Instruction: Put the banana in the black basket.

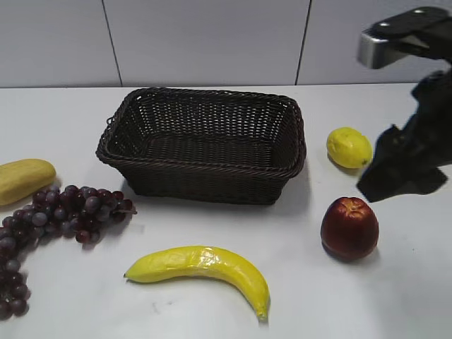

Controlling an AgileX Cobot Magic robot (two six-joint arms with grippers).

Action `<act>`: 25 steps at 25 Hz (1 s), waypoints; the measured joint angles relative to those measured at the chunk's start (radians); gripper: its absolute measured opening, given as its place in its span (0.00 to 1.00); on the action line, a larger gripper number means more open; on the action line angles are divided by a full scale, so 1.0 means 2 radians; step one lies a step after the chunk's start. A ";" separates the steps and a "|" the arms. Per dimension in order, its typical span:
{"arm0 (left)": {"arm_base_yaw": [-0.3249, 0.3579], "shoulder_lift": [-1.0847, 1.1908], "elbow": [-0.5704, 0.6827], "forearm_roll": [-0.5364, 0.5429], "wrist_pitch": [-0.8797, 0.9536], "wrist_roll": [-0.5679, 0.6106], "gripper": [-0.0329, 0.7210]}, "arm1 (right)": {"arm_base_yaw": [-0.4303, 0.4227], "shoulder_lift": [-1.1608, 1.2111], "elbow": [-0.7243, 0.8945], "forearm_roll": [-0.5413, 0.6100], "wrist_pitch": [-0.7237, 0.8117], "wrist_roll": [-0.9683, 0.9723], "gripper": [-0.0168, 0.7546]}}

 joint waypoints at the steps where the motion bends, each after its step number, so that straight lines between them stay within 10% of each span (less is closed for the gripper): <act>1: 0.000 0.000 0.000 0.000 0.000 0.000 0.61 | 0.017 0.011 -0.009 0.002 -0.003 -0.002 0.72; 12: 0.000 0.000 0.000 0.000 0.000 0.000 0.59 | 0.188 0.194 -0.100 0.010 -0.048 -0.079 0.72; 25: 0.000 0.000 0.000 0.000 0.000 0.000 0.53 | 0.200 0.364 -0.209 0.011 -0.020 -0.170 0.64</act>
